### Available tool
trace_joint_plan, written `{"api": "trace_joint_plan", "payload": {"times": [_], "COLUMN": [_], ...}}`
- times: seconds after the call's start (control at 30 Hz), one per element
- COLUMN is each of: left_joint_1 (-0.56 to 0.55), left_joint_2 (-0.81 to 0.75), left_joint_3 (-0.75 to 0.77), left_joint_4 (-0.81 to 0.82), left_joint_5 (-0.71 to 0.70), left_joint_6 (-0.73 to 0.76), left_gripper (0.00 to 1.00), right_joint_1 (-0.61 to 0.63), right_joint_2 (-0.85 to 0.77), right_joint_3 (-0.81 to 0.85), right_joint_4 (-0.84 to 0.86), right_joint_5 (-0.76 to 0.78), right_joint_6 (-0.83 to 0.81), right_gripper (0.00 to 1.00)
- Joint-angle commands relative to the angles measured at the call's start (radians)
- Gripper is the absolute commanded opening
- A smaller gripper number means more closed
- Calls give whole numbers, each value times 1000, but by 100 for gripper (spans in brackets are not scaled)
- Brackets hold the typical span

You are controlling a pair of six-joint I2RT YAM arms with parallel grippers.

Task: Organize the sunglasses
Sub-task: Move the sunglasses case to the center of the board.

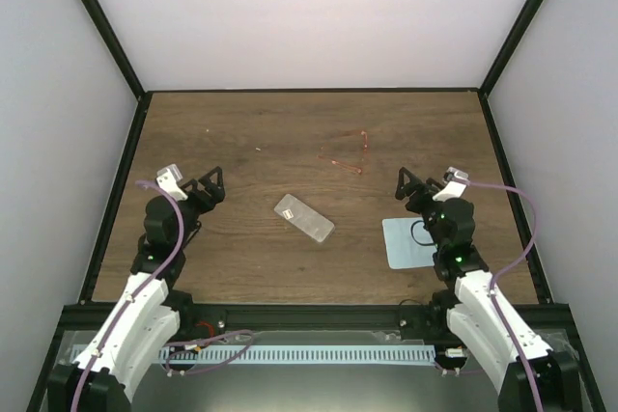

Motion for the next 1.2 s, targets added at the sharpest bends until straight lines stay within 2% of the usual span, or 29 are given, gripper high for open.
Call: {"api": "trace_joint_plan", "payload": {"times": [0.0, 0.2, 0.3, 0.4, 0.5, 0.63, 0.7, 0.8, 0.87, 1.17], "left_joint_1": [-3, -3, -3, -5, -20, -25, -26, -27, -27, -27], "left_joint_2": [35, 57, 54, 46, 19, -32, -57, -88, -96, -82], "left_joint_3": [54, 43, 34, -23, -95, -76, -78, -86, -85, -108], "left_joint_4": [-20, 0, -1, 44, 129, 49, 36, 26, 22, 81], "left_joint_5": [-22, -7, -6, 24, 34, -32, -40, -52, -59, -8], "left_joint_6": [-11, -10, -14, -59, -94, -78, -72, -66, -59, -44], "left_gripper": [100, 100, 100, 100, 100, 100, 100, 100, 100, 100], "right_joint_1": [4, 3, 6, 70, 258, 480, 561, 601, 604, 605], "right_joint_2": [-8, -13, 17, 149, 333, 652, 783, 909, 931, 1014], "right_joint_3": [-7, -10, -17, 36, 172, 407, 514, 627, 644, 710], "right_joint_4": [-4, 18, 90, 123, 18, -155, -225, -280, -266, -306], "right_joint_5": [36, -17, -145, -281, -204, -52, 74, 122, 135, -20], "right_joint_6": [-13, -51, -88, -129, -226, -346, -377, -407, -421, -581], "right_gripper": [100, 96, 97, 99, 100, 100, 100, 100, 100, 100]}}
